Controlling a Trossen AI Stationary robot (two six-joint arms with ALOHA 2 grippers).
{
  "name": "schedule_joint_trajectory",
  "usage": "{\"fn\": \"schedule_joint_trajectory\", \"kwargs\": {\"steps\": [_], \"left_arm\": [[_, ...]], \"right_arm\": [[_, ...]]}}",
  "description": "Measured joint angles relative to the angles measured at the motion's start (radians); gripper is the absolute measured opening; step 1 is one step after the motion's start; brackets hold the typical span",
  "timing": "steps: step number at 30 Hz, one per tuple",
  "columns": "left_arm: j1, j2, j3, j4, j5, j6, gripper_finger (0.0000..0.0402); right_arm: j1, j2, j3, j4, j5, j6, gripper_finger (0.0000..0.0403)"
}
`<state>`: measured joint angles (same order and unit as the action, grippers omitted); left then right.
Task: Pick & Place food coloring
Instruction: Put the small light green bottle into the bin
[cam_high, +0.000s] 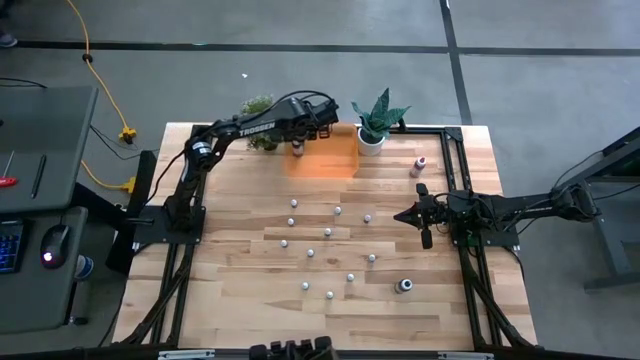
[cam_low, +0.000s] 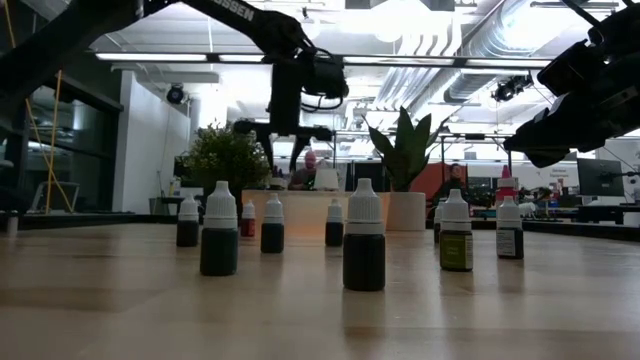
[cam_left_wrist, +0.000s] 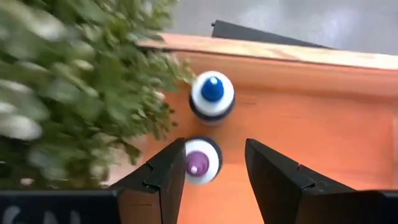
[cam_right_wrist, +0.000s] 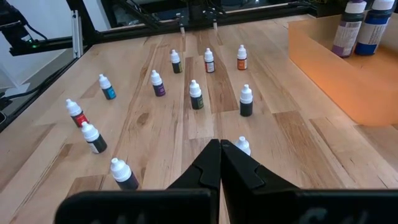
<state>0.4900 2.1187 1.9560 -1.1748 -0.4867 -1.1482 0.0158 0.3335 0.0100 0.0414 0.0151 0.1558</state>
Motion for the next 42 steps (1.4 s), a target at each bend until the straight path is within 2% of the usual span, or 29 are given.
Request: {"fn": "schedule_joint_trajectory", "kwargs": {"steps": [11,15,18,21,24,29,31,35,42], "left_arm": [[-0.018,-0.105,0.001,0.036,-0.071,0.106,0.0161],[-0.05,-0.163,0.001,0.151,-0.092,0.293,0.0161],[-0.067,-0.215,0.001,0.251,-0.058,0.494,0.0161],[-0.074,-0.269,0.001,0.331,0.041,0.701,0.0161],[-0.073,-0.324,0.001,0.365,0.199,0.854,0.0161],[-0.071,-0.412,0.001,0.339,0.504,1.051,0.0161],[-0.072,-0.446,0.001,0.307,0.594,1.111,0.0161],[-0.072,-0.502,0.002,0.214,0.693,1.167,0.0161],[-0.072,-0.569,0.002,0.066,0.795,1.209,0.0161]], "right_arm": [[0.0,0.0,0.0,0.0,0.0,0.0,0.0],[0.0,0.0,0.0,0.0,0.0,0.0,0.0],[0.0,0.0,0.0,0.0,0.0,0.0,0.0],[0.0,0.0,0.0,0.0,0.0,0.0,0.0],[0.0,0.0,0.0,0.0,0.0,0.0,0.0],[0.0,0.0,0.0,0.0,0.0,0.0,0.0],[0.0,0.0,0.0,0.0,0.0,0.0,0.0],[0.0,0.0,0.0,0.0,0.0,0.0,0.0],[0.0,0.0,0.0,0.0,0.0,0.0,0.0]]}}
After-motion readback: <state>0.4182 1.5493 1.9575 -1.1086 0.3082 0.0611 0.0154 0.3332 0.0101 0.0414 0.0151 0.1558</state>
